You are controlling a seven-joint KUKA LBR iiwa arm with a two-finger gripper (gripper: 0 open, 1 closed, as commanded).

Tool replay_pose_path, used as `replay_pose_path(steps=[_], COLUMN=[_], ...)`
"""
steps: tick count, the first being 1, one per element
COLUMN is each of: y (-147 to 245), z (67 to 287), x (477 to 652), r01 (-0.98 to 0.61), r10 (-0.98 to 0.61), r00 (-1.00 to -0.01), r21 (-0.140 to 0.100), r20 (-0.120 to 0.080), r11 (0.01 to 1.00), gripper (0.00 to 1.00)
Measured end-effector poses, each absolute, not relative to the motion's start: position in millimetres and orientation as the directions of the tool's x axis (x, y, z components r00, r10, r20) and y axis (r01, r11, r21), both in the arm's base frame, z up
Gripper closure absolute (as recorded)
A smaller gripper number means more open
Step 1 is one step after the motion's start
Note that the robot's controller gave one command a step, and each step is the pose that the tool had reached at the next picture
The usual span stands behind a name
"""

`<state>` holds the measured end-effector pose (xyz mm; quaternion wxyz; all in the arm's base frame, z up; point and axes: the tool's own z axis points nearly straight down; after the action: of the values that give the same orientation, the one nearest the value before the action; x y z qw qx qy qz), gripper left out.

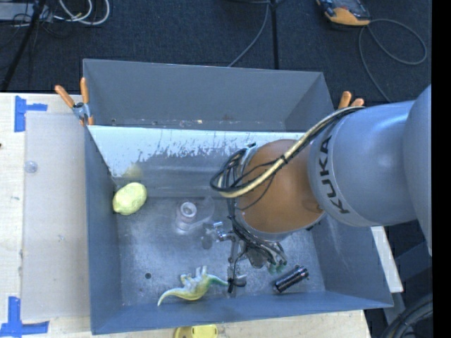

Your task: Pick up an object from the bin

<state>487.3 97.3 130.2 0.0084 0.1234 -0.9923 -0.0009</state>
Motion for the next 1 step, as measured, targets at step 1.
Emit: replay_pose_path(steps=[1], y=[100.9], z=[127.6], x=[488.6], r01=[-0.335], r10=[-0.335], r00=[-0.942], r21=[0.005], r20=[0.016], r11=[0.942], gripper=[0.00])
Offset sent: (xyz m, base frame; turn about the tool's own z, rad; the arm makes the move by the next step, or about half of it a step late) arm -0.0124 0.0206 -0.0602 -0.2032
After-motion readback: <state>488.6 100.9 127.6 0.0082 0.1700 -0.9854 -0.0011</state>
